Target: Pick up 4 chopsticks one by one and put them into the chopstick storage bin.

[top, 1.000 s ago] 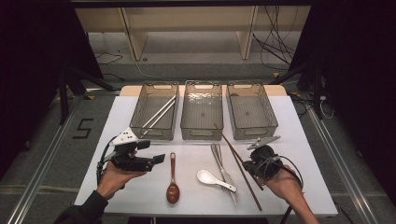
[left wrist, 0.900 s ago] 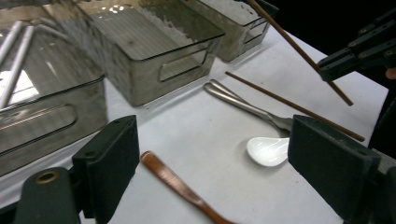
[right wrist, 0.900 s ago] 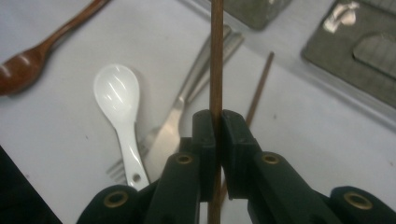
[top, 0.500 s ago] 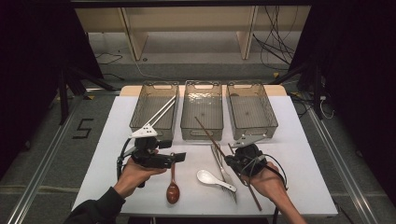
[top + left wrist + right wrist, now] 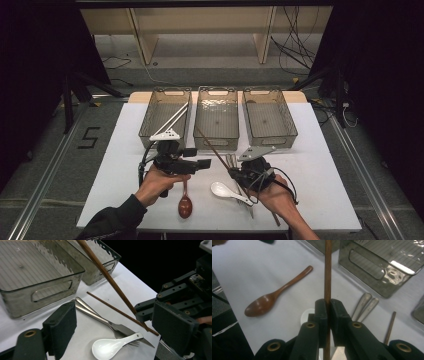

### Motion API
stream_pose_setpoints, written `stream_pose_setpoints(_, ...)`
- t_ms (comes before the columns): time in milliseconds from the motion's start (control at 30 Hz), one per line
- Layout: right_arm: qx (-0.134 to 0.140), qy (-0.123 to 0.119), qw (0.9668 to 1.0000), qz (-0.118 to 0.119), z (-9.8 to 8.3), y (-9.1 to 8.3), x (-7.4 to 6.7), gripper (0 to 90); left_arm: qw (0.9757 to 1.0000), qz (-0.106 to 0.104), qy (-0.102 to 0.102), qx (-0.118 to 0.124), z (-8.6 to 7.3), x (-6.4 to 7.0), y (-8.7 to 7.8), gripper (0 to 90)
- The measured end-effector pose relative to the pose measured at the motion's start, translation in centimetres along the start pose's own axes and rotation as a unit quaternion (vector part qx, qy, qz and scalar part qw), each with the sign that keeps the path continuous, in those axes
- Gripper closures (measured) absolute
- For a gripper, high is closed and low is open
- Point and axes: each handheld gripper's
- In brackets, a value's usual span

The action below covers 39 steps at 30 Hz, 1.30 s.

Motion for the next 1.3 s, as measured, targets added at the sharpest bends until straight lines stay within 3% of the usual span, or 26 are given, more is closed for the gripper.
stream_pose_setpoints(333,0.013,-0.007,0.9997,0.017,0.3,0.4,-0.9,85.1,0.9993,-0.025,-0.029,-0.006,-0.4,0.1,1.2,32.0)
stream_pose_setpoints(733,0.022,-0.009,0.9993,0.031,0.5,0.7,-1.5,85.1,0.9975,-0.055,-0.044,-0.003,-0.7,0.3,1.4,58.2)
stream_pose_setpoints(1167,0.029,-0.009,0.9987,0.041,0.4,0.8,-1.6,85.1,0.9961,-0.065,-0.060,0.003,-0.9,0.3,1.5,75.4)
stream_pose_setpoints(1300,0.031,-0.011,0.9986,0.041,0.3,0.8,-1.6,85.1,0.9938,-0.078,-0.079,0.009,-1.0,0.2,1.5,80.3)
Point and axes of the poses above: each handheld gripper's, and its own axes: y roughly forward along the jaws, z roughly out of its top, x roughly to its right, and after that the axes turned 2 degrees about z, right-handed
